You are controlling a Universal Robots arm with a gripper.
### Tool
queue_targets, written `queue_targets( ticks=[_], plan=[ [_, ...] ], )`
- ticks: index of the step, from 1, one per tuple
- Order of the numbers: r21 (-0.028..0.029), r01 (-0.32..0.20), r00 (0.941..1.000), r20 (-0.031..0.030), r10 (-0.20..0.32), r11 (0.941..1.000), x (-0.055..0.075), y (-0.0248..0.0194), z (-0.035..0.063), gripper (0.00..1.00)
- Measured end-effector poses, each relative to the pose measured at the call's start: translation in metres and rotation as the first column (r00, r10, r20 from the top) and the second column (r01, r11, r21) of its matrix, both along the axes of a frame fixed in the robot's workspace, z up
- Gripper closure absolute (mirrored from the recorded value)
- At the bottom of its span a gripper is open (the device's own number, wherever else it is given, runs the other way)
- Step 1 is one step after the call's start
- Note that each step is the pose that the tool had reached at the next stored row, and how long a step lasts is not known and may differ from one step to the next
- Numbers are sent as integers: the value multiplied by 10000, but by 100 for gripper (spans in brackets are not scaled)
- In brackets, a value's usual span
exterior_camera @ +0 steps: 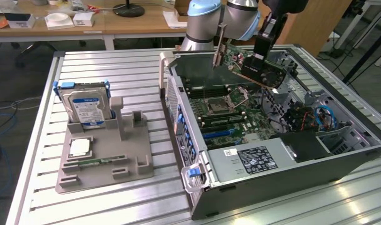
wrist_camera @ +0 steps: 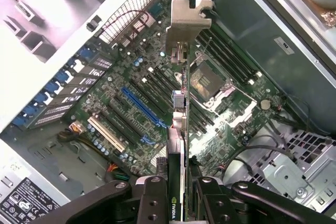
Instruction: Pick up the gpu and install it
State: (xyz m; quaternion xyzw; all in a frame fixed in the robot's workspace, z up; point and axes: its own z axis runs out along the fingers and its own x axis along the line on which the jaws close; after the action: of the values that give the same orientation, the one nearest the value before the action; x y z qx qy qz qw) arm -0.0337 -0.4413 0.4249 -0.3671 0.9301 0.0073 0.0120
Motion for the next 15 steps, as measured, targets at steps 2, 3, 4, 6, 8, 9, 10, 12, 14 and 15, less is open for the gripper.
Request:
queue_targets(
  ticks=[2,3,4,6,8,9,10,12,14,15],
  plan=[
    [-1,-108,9999,0,108,9999,0,0,0,74],
    [-1,-161,9999,0,161,9999,0,0,1,74],
    [0,-217,9998,0,217,9998,0,0,0,74],
    [-1,-341,9994,0,341,9994,0,0,0,74],
    [-1,-476,9989,0,476,9989,0,0,0,74],
    [-1,-540,9985,0,540,9985,0,0,0,74],
    [-1,-607,9982,-1,607,9982,0,0,1,74],
    [-1,-724,9974,0,724,9974,0,0,0,74],
    [0,-836,9965,0,836,9965,0,0,0,74],
    [-1,-890,9960,-1,890,9960,0,0,1,74]
  ],
)
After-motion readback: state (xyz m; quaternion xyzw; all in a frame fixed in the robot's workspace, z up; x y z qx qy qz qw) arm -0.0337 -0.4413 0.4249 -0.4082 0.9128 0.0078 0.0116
